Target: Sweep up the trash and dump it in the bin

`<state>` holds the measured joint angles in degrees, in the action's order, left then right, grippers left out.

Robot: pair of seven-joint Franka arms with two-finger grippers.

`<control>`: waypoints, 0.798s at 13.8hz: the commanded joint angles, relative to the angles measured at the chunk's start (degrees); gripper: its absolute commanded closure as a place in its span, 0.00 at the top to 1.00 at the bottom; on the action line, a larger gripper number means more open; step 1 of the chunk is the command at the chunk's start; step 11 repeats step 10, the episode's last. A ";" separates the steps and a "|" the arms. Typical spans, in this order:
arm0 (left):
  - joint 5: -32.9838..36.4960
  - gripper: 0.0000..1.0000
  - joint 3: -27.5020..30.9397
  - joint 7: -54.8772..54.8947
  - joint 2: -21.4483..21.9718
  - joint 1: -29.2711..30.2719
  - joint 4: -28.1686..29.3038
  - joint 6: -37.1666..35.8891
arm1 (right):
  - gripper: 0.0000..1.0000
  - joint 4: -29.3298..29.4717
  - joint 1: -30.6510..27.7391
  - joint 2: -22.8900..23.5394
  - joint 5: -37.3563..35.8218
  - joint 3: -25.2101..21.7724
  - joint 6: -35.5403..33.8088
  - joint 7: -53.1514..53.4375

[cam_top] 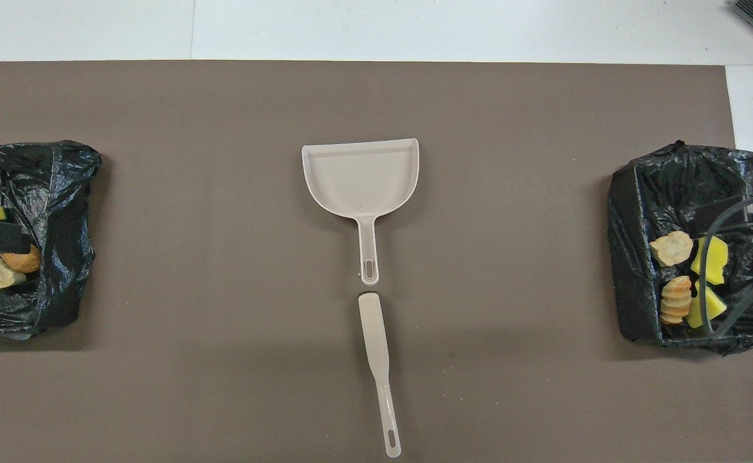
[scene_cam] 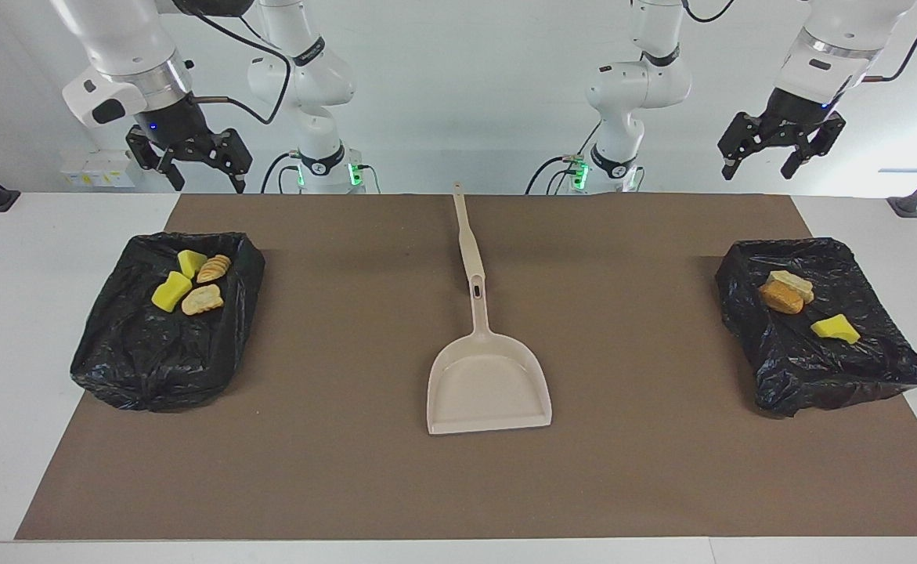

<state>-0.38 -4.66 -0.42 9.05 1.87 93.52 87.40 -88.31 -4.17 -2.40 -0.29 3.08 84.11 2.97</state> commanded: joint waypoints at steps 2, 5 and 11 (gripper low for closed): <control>0.73 1.00 0.18 -0.90 0.88 -0.37 0.61 -0.56 | 1.00 -0.90 -0.75 -1.03 0.91 0.35 -0.87 0.20; 0.47 1.00 0.18 -0.72 0.88 -0.28 0.61 -0.22 | 1.00 -0.90 -0.66 -1.03 0.91 0.35 -0.87 0.20; 0.38 1.00 0.18 -0.81 1.32 -0.11 1.22 -0.39 | 1.00 -1.07 -0.66 -1.20 0.91 0.35 -0.87 0.20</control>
